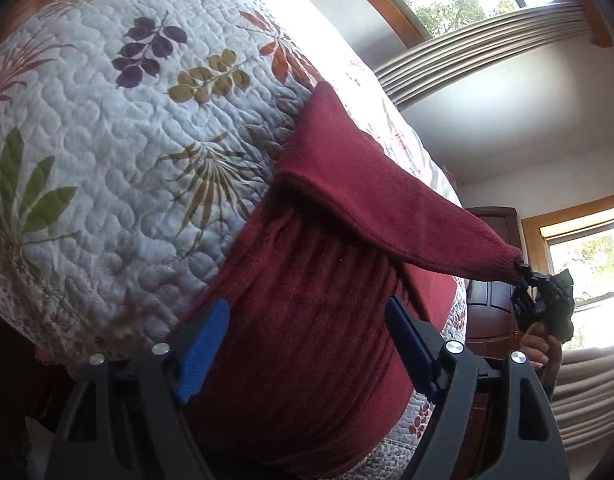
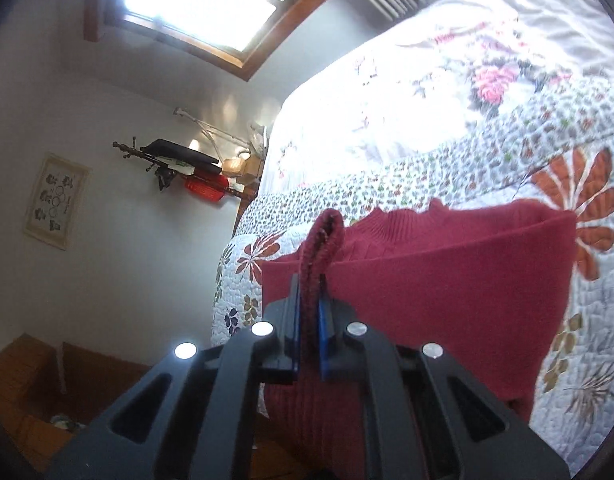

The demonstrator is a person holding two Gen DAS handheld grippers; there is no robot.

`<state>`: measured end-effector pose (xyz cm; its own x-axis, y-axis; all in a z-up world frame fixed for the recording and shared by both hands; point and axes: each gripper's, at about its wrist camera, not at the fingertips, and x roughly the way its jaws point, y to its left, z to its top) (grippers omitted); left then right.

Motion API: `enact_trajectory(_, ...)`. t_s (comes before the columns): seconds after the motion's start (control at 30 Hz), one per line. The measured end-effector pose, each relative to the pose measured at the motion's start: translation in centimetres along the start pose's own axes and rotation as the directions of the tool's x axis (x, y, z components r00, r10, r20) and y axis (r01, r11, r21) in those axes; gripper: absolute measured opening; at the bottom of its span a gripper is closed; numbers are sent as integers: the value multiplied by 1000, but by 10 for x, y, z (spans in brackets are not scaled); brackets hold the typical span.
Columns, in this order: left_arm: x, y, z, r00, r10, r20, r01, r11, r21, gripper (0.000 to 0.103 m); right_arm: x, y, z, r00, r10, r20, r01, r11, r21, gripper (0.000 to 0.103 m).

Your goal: Fold small clothes

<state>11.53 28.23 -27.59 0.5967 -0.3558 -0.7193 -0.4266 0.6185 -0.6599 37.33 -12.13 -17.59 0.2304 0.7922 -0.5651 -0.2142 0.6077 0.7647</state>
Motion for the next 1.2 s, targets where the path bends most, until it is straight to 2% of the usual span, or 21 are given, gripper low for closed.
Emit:
enact_trajectory(0.07, 6, -5, 2, 1000, -8, -12, 8, 1000, 9, 80, -19, -15, -5, 998, -45, 34, 45, 999, 6, 6)
enact_trajectory(0.13, 11, -9, 3, 1000, -15, -21, 16, 1000, 16, 80, -27, -45, -14, 995, -91, 35, 89, 994, 59, 6)
enact_trajectory(0.27, 19, -16, 5, 999, -21, -46, 23, 999, 35, 80, -18, -104, -41, 989, -149, -2, 147, 973, 176, 6)
enact_trajectory(0.4, 21, -18, 6, 998, -24, -57, 27, 999, 40, 80, -2, -135, -64, 985, -169, -28, 171, 957, 235, 6)
enact_trajectory(0.67, 21, -17, 7, 998, -20, -56, 23, 999, 41, 80, 18, -162, -74, 980, -193, -56, 201, 940, 275, 6)
enact_trajectory(0.73, 21, -17, 7, 998, -19, -60, 22, 999, 41, 80, 20, -169, -77, 977, -204, -59, 212, 935, 284, 13)
enact_trajectory(0.87, 19, -19, 5, 998, -18, -60, 21, 999, 46, 80, 9, -178, -86, 984, -178, -29, 177, 925, 336, 25)
enact_trajectory(1.03, 20, -22, 4, 998, -12, -65, 15, 999, 48, 80, 10, -176, -95, 985, -166, -48, 173, 928, 330, 25)
enact_trajectory(1.07, 20, -23, 2, 998, -10, -67, 13, 999, 51, 81, 13, -174, -96, 981, -184, -56, 192, 929, 316, 20)
enact_trajectory(1.1, 21, -24, 1, 997, -7, -70, 11, 999, 53, 81, 16, -173, -97, 974, -217, -62, 225, 927, 300, 7)
enact_trajectory(1.13, 20, -26, -1, 997, -6, -71, 10, 998, 55, 81, 17, -174, -98, 966, -248, -69, 257, 921, 293, 7)
enact_trajectory(1.2, 17, -29, -4, 998, -4, -64, 8, 998, 62, 81, 18, -179, -100, 965, -252, -67, 260, 913, 314, 6)
